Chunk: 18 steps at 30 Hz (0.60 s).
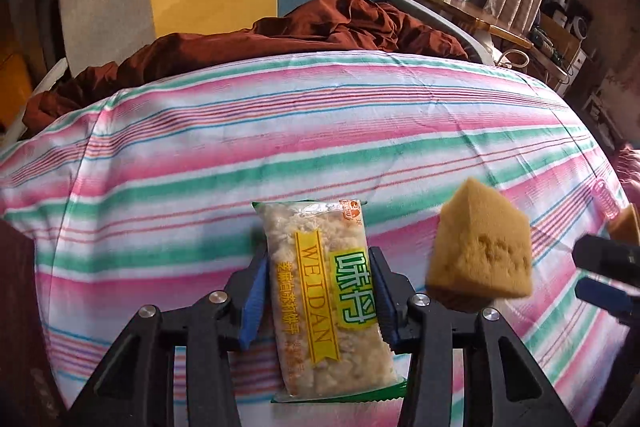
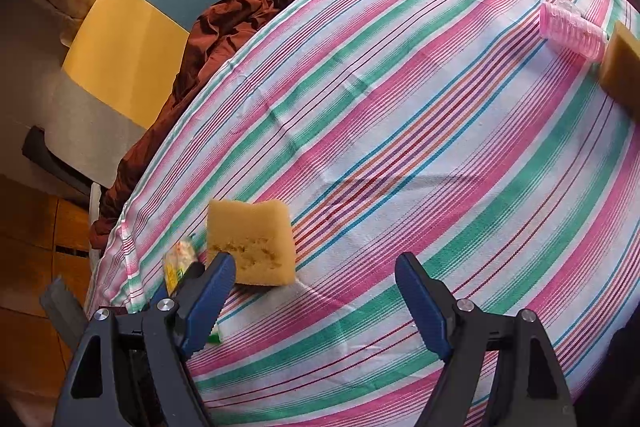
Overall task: Organize objects
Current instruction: 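Grasp the WEIDAN biscuit packet with the left gripper, then grasp the yellow sponge with the right gripper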
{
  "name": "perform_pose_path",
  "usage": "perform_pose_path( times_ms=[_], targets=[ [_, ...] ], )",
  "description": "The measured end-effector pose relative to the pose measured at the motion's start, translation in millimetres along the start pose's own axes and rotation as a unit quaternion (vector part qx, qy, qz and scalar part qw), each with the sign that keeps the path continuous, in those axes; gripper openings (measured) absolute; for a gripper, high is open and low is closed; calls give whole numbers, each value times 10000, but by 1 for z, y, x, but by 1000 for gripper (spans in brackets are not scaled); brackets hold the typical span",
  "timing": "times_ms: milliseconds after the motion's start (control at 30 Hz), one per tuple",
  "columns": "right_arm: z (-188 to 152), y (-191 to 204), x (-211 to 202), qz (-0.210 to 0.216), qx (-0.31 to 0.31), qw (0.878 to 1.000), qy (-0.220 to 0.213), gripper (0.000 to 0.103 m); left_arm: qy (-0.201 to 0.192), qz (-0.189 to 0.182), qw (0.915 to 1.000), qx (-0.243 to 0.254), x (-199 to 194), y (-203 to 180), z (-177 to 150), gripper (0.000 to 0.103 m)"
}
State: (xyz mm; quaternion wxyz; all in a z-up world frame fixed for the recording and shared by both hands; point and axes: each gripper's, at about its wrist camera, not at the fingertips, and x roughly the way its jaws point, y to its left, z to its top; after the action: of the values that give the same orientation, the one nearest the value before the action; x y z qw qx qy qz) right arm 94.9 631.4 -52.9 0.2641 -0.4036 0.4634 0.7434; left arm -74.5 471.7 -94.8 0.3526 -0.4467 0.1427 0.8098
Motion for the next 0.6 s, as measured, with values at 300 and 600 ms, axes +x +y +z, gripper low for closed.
perform_pose_path(
  times_ms=[300, 600],
  targets=[
    [-5, 10, 1, -78, -286, 9996, 24, 83, -378, 67, 9987, 332, -42, -1, -71, 48],
    [-8, 17, 11, -439, -514, 9976, 138, 83, -530, 95, 9978, 387, -40, -4, -73, 49]
  ],
)
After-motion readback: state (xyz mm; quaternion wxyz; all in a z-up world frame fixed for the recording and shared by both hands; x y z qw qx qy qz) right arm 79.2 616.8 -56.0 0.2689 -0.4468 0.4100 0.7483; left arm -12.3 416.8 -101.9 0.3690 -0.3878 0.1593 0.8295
